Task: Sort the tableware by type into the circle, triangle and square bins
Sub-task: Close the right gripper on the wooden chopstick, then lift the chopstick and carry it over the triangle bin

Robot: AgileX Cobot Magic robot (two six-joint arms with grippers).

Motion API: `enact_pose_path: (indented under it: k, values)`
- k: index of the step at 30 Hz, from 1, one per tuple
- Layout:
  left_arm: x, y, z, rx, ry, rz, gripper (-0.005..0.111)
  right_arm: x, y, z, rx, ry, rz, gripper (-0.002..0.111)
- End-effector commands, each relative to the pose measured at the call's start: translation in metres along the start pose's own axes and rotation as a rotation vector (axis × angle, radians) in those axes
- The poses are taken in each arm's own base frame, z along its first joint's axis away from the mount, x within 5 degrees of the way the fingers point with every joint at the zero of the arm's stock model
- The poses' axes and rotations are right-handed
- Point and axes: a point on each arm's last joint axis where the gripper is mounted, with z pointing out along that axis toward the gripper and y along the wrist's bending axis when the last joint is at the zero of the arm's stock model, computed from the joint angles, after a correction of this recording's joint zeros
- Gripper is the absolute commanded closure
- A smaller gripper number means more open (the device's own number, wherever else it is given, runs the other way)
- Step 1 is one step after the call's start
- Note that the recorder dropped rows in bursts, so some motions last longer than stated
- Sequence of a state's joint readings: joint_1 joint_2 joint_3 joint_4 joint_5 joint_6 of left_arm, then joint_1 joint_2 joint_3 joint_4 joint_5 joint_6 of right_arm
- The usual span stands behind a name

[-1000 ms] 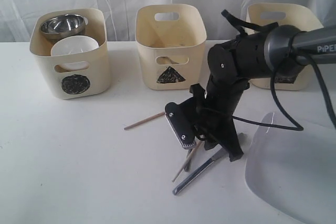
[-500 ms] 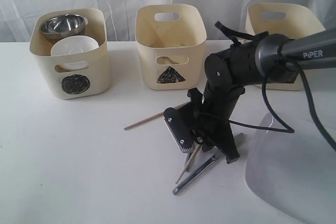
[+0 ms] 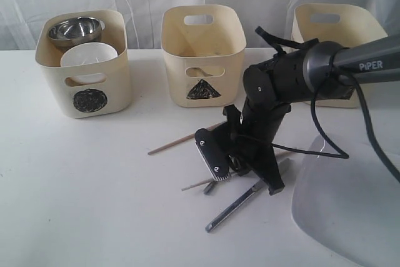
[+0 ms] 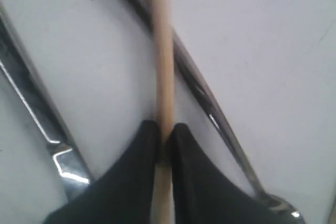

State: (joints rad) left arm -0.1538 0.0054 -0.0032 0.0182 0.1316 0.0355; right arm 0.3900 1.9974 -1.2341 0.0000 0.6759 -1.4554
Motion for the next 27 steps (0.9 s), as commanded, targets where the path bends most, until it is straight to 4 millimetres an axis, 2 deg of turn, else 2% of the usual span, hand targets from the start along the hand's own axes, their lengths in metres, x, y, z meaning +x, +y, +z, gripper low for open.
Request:
enact_pose_path:
  k: [1, 3, 6, 9, 13, 17, 23, 27]
  values:
    - [0.001, 0.000, 0.000, -0.001, 0.002, -0.003, 0.107, 0.001, 0.001, 0.004, -0.010, 0.002, 0.071, 0.108]
    - [0.001, 0.000, 0.000, -0.001, 0.002, -0.003, 0.107, 0.001, 0.000, 0.002, 0.000, 0.000, 0.092, 0.108]
    - [0.001, 0.000, 0.000, -0.001, 0.002, -0.003, 0.107, -0.002, -0.003, -0.017, 0.054, -0.034, 0.185, 0.108]
    - [0.001, 0.000, 0.000, -0.001, 0.002, -0.003, 0.107, -0.011, -0.009, -0.051, 0.148, -0.163, 0.338, 0.108]
    - [0.001, 0.000, 0.000, -0.001, 0.002, -0.003, 0.107, -0.019, -0.021, -0.097, 0.319, -0.375, 0.634, 0.108]
    - [0.001, 0.000, 0.000, -0.001, 0.002, -0.003, 0.107, -0.017, -0.029, -0.128, 0.470, -0.493, 0.829, 0.108]
    - [0.001, 0.000, 0.000, -0.001, 0.002, -0.003, 0.107, 0.003, -0.047, -0.148, 0.699, -0.653, 1.133, 0.108]
    - [0.001, 0.000, 0.000, -0.001, 0.002, -0.003, 0.107, 0.018, -0.055, -0.159, 0.857, -0.719, 1.225, 0.108]
